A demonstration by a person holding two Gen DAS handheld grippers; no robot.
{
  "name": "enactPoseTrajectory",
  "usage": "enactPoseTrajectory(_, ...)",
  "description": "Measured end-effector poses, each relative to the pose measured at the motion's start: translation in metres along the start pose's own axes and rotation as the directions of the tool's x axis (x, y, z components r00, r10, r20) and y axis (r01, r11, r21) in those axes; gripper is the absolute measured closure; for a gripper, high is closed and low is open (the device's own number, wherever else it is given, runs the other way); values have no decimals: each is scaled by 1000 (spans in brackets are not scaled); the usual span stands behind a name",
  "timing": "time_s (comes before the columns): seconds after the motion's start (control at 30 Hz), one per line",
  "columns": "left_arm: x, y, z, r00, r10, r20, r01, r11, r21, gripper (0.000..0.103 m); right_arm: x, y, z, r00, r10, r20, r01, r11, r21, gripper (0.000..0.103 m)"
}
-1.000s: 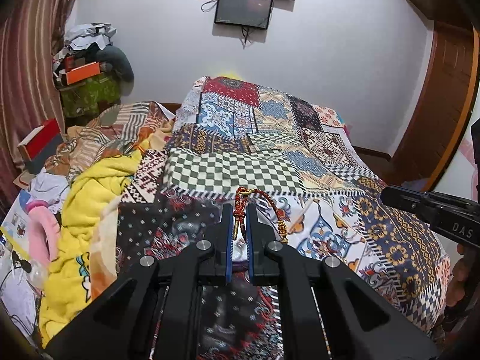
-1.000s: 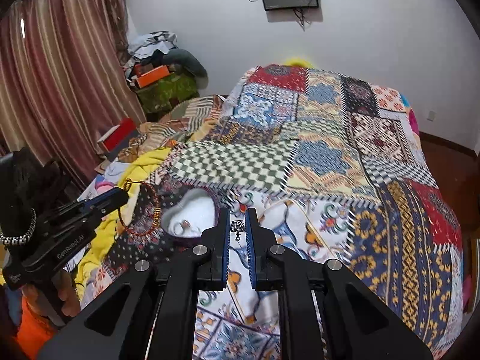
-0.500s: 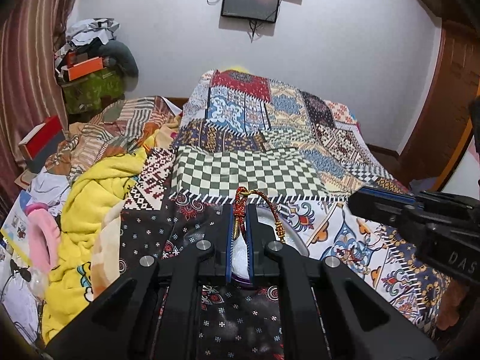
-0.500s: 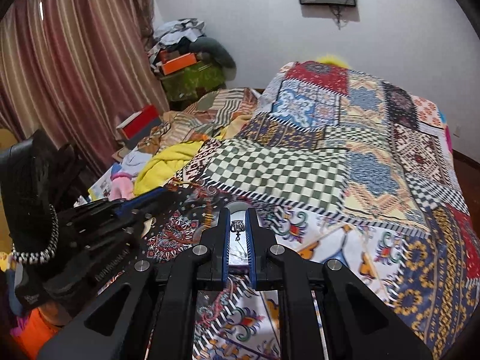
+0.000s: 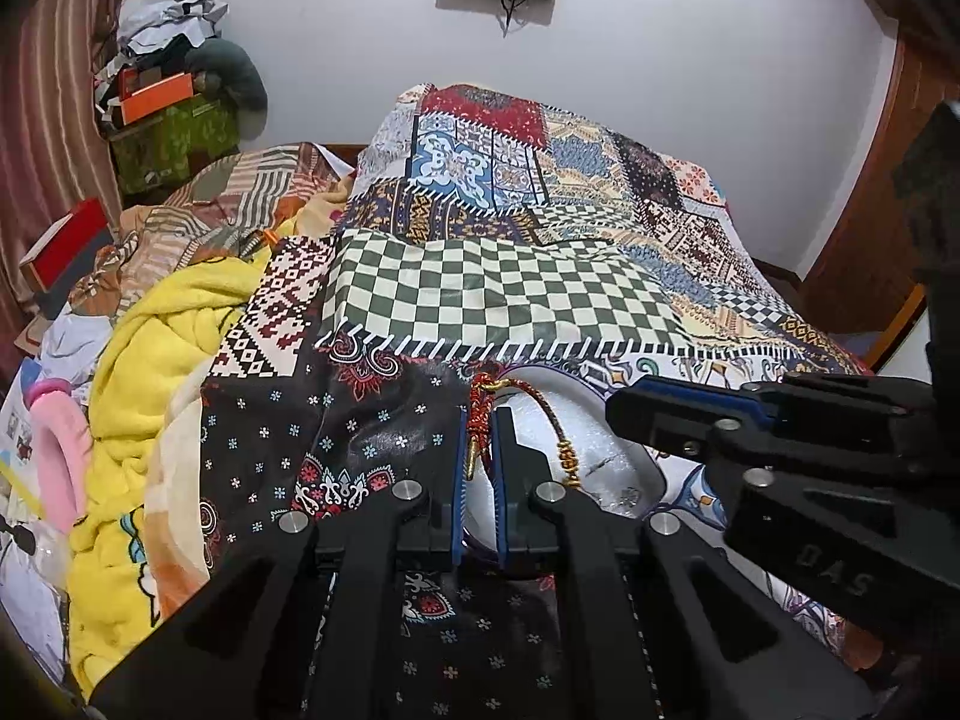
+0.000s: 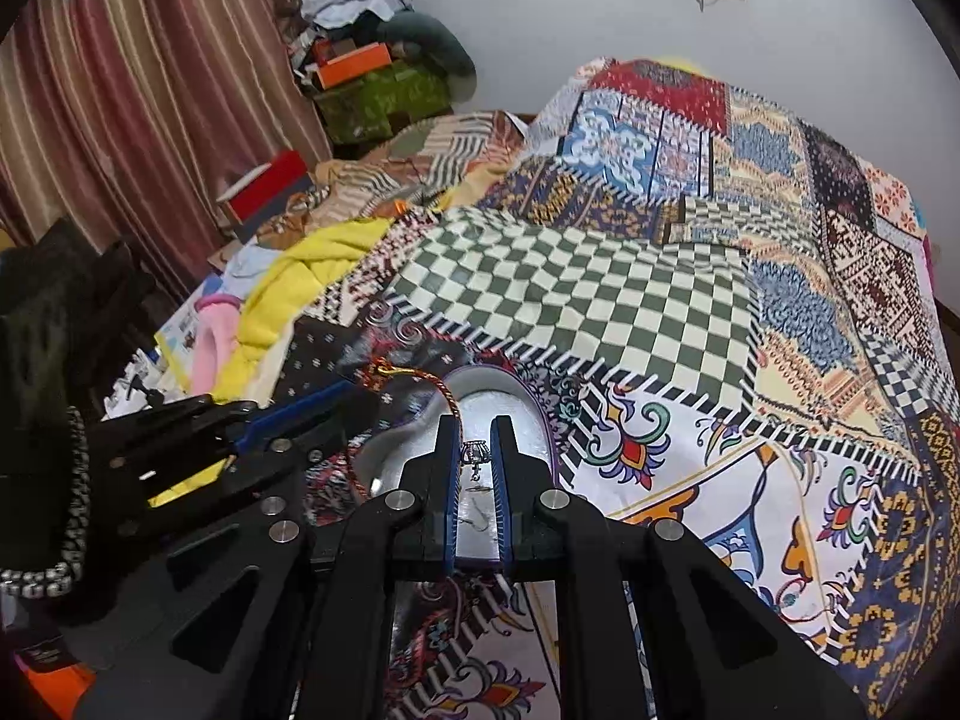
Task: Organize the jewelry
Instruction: 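Carry both pieces into the purple heart tin and open both tools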
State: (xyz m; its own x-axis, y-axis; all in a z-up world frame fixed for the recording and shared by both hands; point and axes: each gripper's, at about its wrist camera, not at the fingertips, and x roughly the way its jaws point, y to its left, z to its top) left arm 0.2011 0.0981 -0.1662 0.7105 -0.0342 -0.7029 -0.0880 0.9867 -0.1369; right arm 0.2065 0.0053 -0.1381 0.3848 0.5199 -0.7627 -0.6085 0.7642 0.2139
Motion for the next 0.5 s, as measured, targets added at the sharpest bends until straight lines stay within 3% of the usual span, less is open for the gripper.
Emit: enactPoseTrajectory(0.5, 6, -1, -4, 1000, 8, -27, -8, 1000, 1, 97, 18, -8, -9, 997, -11, -77, 10, 1000, -7, 94)
